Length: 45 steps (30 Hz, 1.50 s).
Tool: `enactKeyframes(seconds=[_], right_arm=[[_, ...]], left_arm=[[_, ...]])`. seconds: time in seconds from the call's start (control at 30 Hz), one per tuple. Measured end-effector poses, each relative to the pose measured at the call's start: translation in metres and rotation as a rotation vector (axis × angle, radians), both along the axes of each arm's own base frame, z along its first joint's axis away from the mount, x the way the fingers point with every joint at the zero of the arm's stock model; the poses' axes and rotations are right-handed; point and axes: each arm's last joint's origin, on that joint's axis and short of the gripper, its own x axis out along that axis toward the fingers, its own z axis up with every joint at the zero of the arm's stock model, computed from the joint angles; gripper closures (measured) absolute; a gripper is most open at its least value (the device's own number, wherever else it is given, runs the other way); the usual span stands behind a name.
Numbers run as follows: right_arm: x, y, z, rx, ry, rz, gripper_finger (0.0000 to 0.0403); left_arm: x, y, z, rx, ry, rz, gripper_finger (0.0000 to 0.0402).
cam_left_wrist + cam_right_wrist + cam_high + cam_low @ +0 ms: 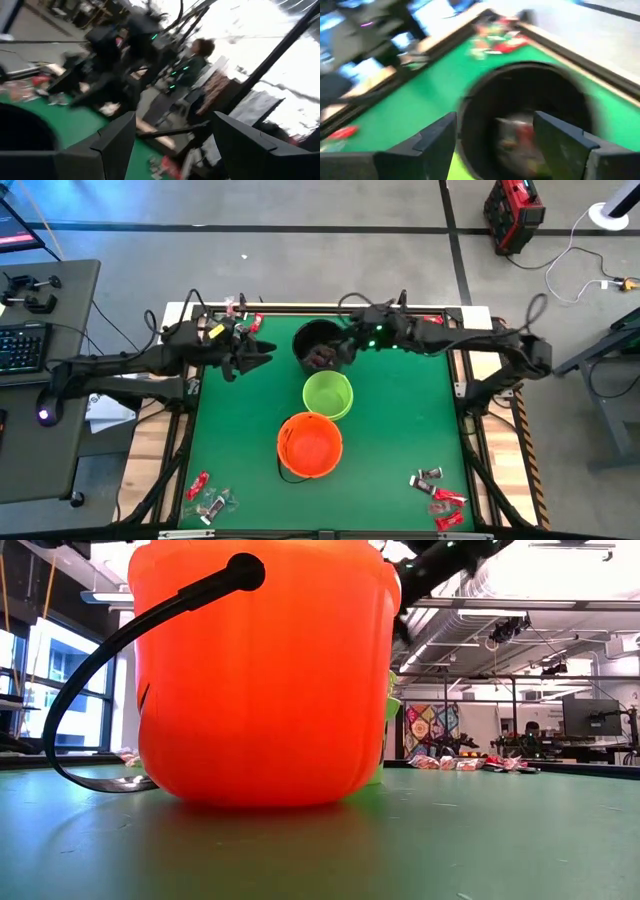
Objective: Sort candy by brand, put in halloween buckets
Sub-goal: Put the orange gummy into the black bucket
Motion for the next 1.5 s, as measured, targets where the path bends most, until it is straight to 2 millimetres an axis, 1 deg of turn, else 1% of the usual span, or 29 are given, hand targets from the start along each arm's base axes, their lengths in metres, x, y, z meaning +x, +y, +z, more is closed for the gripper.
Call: enactKeyframes(seconds=[0.1,0.17,0.27,0.33,0.43,0.53,0.6,0.7,0.83,1.0,1.13,1.27,1.37,1.5], right_arm=[[-0.029,-0.009,0.004,0.085,0.101,-0.189,0.0151],[-0.052,-0.019,-0.001,0.18,0.207,-0.379,0.0151],[-0.082,-0.044,-0.015,0.282,0.366,-0.607,0.0151],[-0.094,-0.065,-0.023,0.328,0.411,-0.703,0.0151],[-0.106,-0.099,-0.039,0.338,0.453,-0.777,0.0151],[-0.118,-0.133,-0.055,0.362,0.457,-0.819,0.0151],[-0.127,-0.148,-0.069,0.42,0.484,-0.858,0.0151],[-0.138,-0.163,-0.088,0.48,0.535,-0.893,0.0151],[-0.143,-0.176,-0.109,0.549,0.567,-0.866,0.0151],[-0.141,-0.182,-0.127,0.626,0.565,-0.921,0.0151],[-0.139,-0.186,-0.137,0.655,0.546,-0.994,0.0151],[-0.137,-0.188,-0.14,0.671,0.518,-1.011,0.0156],[-0.138,-0.188,-0.14,0.672,0.515,-1.031,0.0184],[-0.138,-0.188,-0.141,0.674,0.521,-1.032,0.0257]], left_arm=[[0.0,0.005,-0.007,0.021,0.072,0.03,0.0151],[0.001,0.009,-0.011,0.018,0.105,0.048,0.0151],[0.005,0.016,-0.018,0.006,0.152,0.075,0.0151],[0.009,0.02,-0.022,-0.002,0.177,0.092,0.0151],[0.016,0.029,-0.03,-0.021,0.22,0.121,0.0151],[0.021,0.036,-0.038,-0.092,0.252,0.148,0.0151],[0.023,0.04,-0.042,-0.146,0.266,0.166,0.0151],[0.025,0.044,-0.045,-0.206,0.277,0.18,0.0151],[0.026,0.044,-0.048,-0.221,0.291,0.182,0.0151],[0.026,0.046,-0.048,-0.174,0.297,0.186,0.0151],[0.025,0.049,-0.048,-0.135,0.301,0.196,0.0151],[0.024,0.052,-0.048,-0.107,0.304,0.206,0.0151],[0.023,0.053,-0.048,-0.101,0.305,0.212,0.0151],[0.022,0.055,-0.048,-0.087,0.307,0.219,0.0151]])
